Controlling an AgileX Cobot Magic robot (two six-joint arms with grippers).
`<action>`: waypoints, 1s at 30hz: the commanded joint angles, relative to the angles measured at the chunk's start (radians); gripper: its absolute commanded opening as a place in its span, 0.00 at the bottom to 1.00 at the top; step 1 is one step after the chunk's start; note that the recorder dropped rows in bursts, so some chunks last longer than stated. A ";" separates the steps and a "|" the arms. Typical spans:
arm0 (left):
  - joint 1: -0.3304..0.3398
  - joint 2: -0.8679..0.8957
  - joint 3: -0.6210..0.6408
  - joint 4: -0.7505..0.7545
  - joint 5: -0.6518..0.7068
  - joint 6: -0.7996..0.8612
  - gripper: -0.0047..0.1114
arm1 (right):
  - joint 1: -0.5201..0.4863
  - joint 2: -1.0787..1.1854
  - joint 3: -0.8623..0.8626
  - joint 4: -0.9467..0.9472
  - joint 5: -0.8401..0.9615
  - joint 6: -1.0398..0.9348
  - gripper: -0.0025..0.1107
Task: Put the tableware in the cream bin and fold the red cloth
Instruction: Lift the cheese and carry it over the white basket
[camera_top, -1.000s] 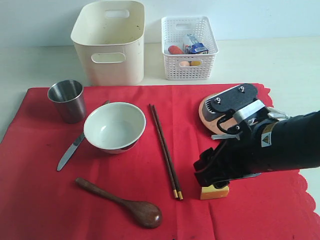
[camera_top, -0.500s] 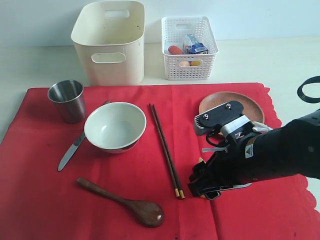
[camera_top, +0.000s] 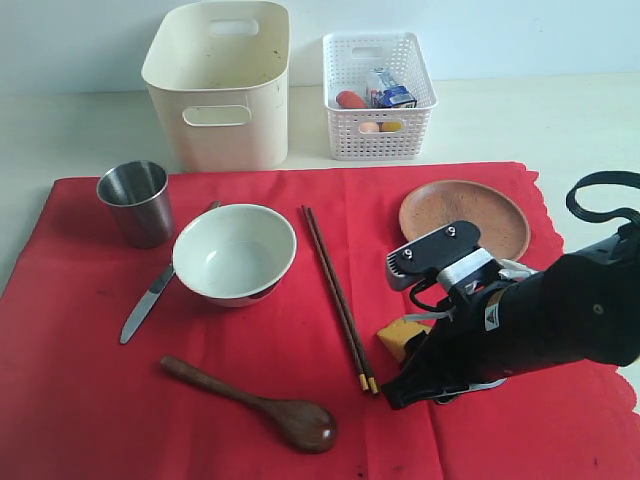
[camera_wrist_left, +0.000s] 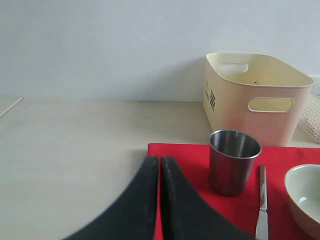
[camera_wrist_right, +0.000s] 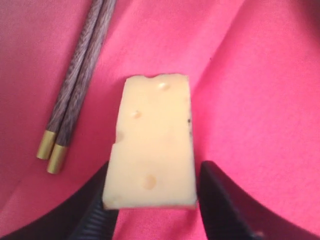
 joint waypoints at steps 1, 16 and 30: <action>0.003 -0.007 -0.001 -0.006 0.000 -0.001 0.07 | -0.003 -0.001 -0.001 -0.006 -0.013 -0.002 0.41; 0.003 -0.007 -0.001 -0.006 0.000 -0.001 0.07 | -0.003 -0.128 -0.001 -0.006 -0.010 -0.002 0.15; 0.003 -0.007 -0.001 -0.006 0.000 -0.001 0.07 | -0.003 -0.128 -0.001 -0.006 -0.057 -0.002 0.12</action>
